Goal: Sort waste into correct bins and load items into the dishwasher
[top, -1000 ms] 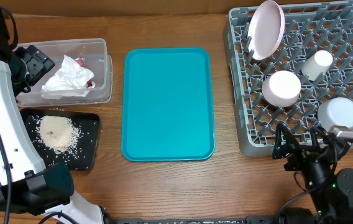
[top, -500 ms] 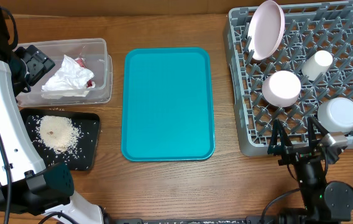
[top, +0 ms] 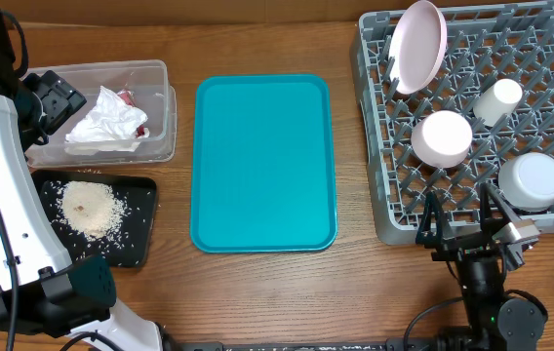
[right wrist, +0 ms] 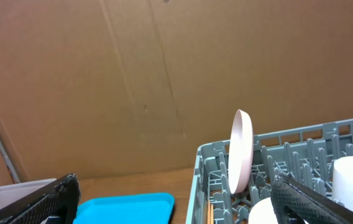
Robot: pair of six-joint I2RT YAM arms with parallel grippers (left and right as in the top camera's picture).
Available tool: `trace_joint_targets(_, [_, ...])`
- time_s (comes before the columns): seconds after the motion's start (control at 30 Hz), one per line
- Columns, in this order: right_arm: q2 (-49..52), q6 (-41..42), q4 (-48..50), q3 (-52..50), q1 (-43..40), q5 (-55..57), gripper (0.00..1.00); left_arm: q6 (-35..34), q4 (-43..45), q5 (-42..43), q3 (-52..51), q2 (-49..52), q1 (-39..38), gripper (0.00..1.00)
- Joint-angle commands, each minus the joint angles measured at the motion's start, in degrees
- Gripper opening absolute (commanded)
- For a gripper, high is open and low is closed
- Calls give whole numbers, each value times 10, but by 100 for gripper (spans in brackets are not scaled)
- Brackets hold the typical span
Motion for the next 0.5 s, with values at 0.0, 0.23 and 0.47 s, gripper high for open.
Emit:
trace_joint_targets(0.0, [-8, -4, 7, -14, 12, 25, 100, 7, -1, -4, 4, -2, 2, 100])
trace_joint_targets(0.23, [-8, -4, 10, -29, 23, 45, 100, 7, -1, -3, 4, -2, 2, 100])
trace_joint_targets(0.47, [-8, -4, 14, -29, 23, 69, 100, 7, -1, -3, 4, -2, 2, 100])
